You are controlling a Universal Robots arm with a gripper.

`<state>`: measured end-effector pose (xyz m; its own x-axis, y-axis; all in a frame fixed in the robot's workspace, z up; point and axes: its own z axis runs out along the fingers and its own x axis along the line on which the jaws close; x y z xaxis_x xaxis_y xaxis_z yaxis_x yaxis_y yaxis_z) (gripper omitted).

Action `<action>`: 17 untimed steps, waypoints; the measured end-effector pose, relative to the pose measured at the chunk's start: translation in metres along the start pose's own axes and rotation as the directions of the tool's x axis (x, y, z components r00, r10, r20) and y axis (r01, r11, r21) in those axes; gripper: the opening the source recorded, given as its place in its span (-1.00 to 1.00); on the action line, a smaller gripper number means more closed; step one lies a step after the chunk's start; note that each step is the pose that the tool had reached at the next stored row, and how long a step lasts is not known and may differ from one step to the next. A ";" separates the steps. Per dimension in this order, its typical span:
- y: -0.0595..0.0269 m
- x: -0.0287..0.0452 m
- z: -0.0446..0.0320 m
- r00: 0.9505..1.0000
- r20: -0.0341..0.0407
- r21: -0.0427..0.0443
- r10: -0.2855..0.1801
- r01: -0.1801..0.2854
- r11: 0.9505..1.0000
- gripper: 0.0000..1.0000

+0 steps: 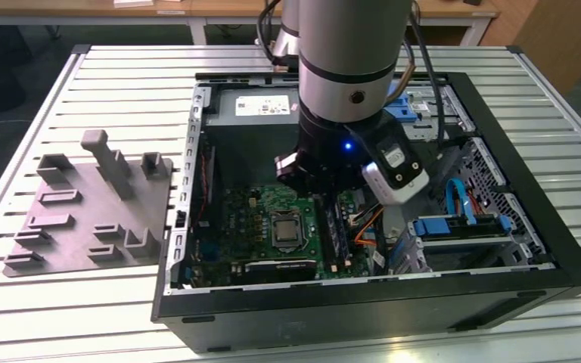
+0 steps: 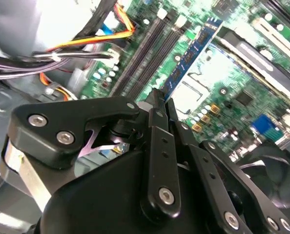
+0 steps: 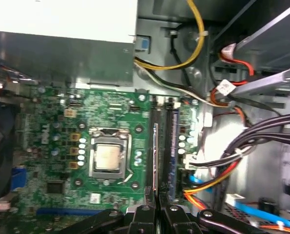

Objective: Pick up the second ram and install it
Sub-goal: 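Insert the second ram into the second slot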

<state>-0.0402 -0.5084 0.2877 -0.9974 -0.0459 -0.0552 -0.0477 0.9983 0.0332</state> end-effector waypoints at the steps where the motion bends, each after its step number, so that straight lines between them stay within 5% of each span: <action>1: 0.0000 -0.0002 0.0004 1.000 -0.015 -0.001 0.001 -0.001 1.000 -0.72; 2: 0.0000 -0.0005 0.0007 1.000 -0.028 -0.001 0.002 -0.002 1.000 -0.72; 3: -0.0001 -0.0006 0.0007 0.999 -0.034 -0.001 0.002 -0.002 1.000 -0.72; 17: -0.0001 -0.0011 0.0042 0.999 -0.033 -0.001 0.021 -0.021 1.000 -0.72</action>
<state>-0.0389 -0.5084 0.2836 -0.9994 -0.0258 -0.0214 -0.0265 0.9990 0.0351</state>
